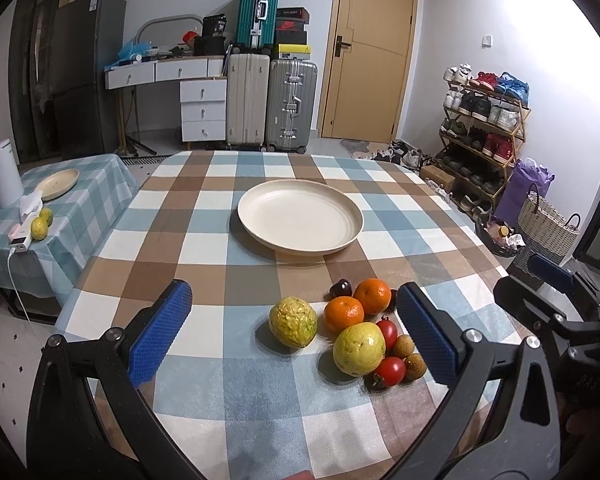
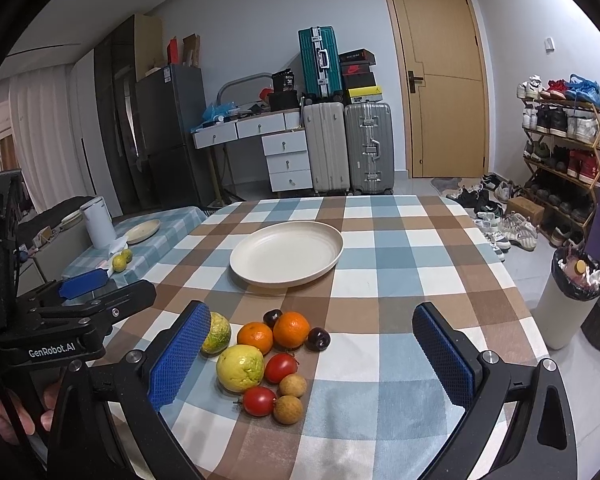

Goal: Organize fruits
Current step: 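Close the left gripper around the wrinkled yellow fruit and lift it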

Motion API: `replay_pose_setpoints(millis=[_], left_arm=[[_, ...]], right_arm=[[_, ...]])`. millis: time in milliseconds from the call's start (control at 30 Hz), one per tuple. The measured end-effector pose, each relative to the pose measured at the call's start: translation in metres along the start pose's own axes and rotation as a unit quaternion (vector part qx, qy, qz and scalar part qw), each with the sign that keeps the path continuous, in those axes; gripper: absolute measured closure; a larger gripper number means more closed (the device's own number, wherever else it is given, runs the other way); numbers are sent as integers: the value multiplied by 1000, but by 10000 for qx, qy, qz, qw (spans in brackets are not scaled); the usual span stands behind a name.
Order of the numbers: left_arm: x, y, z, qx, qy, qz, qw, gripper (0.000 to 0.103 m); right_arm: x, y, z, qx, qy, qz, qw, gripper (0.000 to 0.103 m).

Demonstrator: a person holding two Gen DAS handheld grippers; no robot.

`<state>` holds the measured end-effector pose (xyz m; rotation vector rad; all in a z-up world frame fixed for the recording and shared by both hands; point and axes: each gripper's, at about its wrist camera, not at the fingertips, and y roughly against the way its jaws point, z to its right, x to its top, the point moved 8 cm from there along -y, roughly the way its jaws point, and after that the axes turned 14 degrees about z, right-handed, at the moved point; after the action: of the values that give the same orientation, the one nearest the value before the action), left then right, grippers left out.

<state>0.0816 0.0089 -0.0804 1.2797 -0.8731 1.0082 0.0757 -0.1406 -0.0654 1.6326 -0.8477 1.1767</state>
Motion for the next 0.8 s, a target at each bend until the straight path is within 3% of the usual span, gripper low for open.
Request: replay_pose_setpoints(millis=[667,800], left_arm=[[-43,-82,-24,-170,449,-856,9952,1],[-51,-99,-27,-318,597,-1028,9924,6]], right_arm=[[-43,-59,27,86,-449,-527,9976,0],[-52,-74,36,48,-574,-649,9962,0]])
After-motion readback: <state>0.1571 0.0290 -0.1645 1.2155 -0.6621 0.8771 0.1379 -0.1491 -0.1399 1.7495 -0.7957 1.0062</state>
